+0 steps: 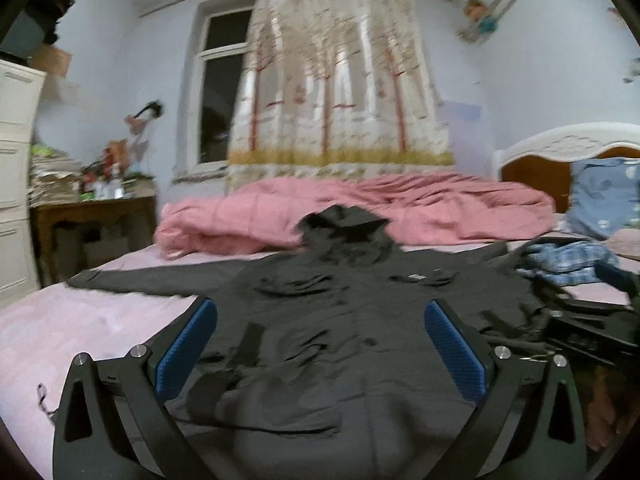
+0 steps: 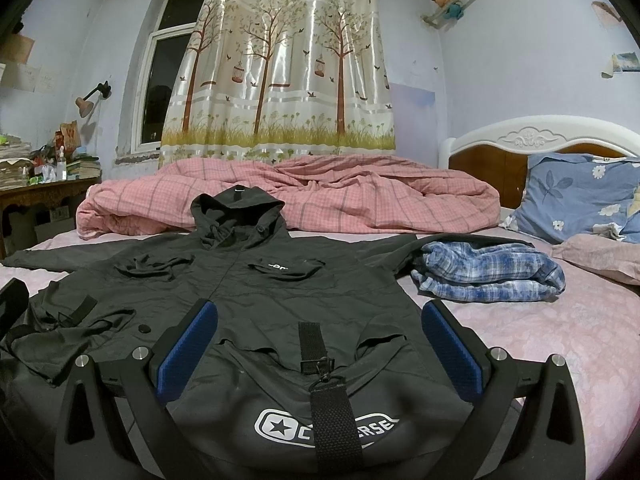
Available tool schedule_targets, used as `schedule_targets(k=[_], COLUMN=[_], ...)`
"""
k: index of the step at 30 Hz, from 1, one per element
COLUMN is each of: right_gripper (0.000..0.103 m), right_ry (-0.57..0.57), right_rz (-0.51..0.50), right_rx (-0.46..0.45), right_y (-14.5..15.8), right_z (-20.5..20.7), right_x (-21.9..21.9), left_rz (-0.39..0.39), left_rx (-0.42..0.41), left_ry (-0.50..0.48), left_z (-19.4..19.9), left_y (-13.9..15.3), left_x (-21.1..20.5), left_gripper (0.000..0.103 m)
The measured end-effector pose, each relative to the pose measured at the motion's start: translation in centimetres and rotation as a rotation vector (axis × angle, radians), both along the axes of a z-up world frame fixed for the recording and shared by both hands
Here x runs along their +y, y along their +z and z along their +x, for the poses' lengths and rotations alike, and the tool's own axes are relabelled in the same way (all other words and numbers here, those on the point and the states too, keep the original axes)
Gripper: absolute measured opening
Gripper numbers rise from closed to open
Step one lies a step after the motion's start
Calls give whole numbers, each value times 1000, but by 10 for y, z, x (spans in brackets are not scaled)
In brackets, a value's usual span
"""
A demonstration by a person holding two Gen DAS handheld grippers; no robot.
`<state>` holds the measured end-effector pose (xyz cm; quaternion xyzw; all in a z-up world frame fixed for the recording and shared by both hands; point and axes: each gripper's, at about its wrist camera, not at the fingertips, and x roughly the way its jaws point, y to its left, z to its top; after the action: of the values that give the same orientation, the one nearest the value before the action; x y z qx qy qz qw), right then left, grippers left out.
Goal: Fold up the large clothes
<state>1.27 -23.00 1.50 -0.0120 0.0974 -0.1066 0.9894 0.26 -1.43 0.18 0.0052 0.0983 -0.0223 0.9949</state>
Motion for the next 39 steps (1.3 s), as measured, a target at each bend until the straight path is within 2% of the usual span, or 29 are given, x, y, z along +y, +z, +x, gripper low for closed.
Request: schedule_targets(k=[5,11,15,21,25,28,33,35,39], right_gripper=[103,103,103,103,103,103,103,103,103], right_ry=[1,2,1,-10,-10,47,120,164,183], right_rz=[2,-3,-3,21,33,42,47,47,30], right_rx=[0,8,3,-20,-67,-69,-34,42,197], right_y=[0,0,1,3,13,25,34,25,-9], right_z=[0,1,-1,-4,-28,-54,-95,-101,-99], right_x=[0,0,2,1,-3,-2,-8,-11,-12], left_rz=[44,61,41,78,93,75,69,73,53], left_rx=[-9,-45,-9,-10,-42,-38,37,88,249], left_ry=[51,28,-44,6,13,4,-18,-48,-139], left_z=[-5,-9,-7,-11,-29,-41,-55,-57,-49], left_y=[2,2,0,8,27,40,41,31,2], left_x=[3,3,2,-6,-7,-2,7,9,11], left_gripper=[103,103,103,103,103,103,103,103,100])
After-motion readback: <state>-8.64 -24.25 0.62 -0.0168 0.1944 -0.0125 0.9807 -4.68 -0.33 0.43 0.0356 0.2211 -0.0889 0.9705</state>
